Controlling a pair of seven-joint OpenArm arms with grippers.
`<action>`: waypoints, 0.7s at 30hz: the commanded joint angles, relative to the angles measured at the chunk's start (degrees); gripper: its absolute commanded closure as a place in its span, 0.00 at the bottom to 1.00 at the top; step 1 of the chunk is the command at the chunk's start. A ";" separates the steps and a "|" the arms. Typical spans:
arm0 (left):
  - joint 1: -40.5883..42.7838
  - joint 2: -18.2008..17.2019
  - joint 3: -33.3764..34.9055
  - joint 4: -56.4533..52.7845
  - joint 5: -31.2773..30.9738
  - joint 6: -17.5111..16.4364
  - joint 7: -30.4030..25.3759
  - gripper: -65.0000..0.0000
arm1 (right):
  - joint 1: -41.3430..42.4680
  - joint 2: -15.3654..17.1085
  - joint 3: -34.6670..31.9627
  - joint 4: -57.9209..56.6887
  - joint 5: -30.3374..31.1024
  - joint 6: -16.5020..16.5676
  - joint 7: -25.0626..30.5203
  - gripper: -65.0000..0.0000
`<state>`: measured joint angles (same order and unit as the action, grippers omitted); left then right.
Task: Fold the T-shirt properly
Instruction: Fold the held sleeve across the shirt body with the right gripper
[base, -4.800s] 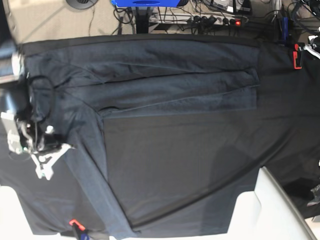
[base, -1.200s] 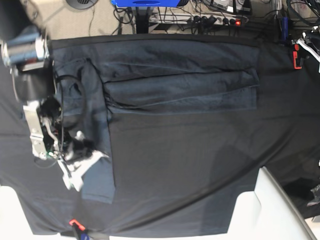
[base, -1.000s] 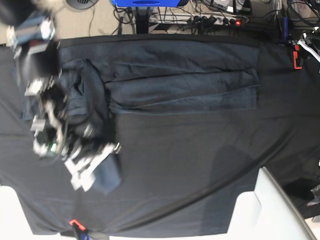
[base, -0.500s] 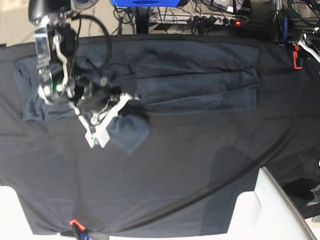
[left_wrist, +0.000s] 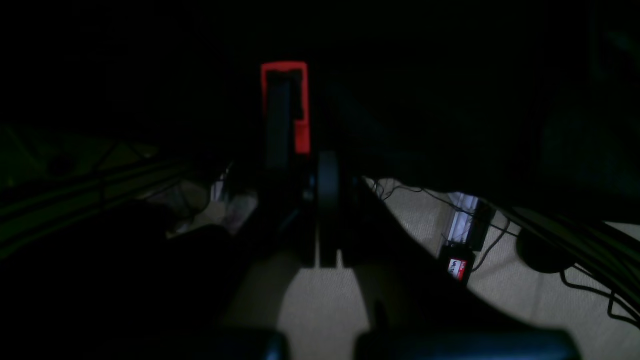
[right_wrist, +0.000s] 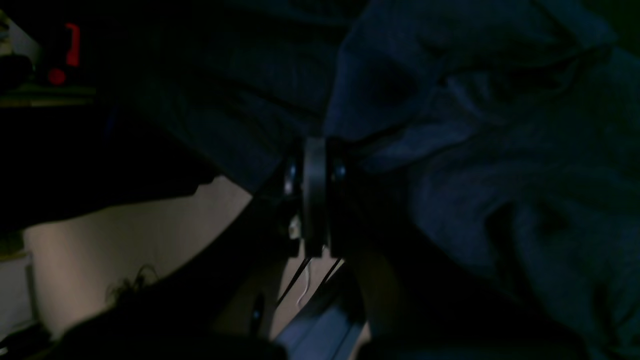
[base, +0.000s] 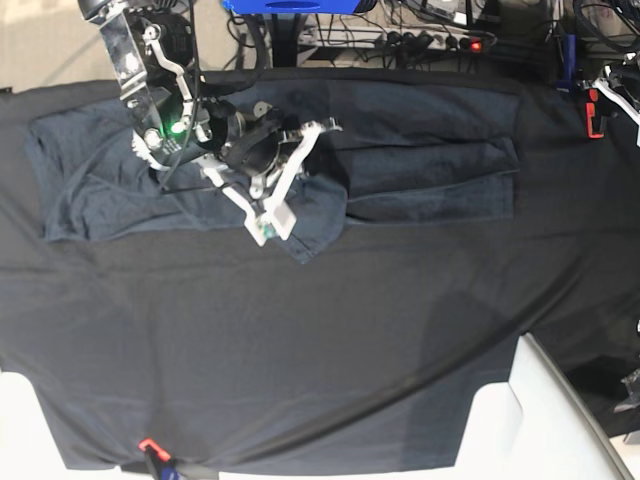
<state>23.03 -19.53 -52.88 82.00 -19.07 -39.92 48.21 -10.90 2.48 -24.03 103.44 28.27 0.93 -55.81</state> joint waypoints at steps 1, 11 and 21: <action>0.23 -1.35 -0.44 0.69 -0.40 -0.08 -0.69 1.00 | 0.39 -0.41 -0.72 0.43 0.87 0.35 0.30 1.00; 0.14 -1.44 -0.44 0.69 -0.40 -0.08 -0.69 1.00 | 3.03 2.57 -10.03 -2.91 0.78 0.26 0.82 1.00; 0.14 -1.44 -0.44 0.60 -0.40 -0.08 -0.69 1.00 | 6.63 2.49 -10.12 -11.09 0.87 0.26 0.38 0.77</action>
<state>23.00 -19.55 -52.88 81.93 -19.07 -39.92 48.23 -4.82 5.17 -34.15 91.07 28.25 0.86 -55.77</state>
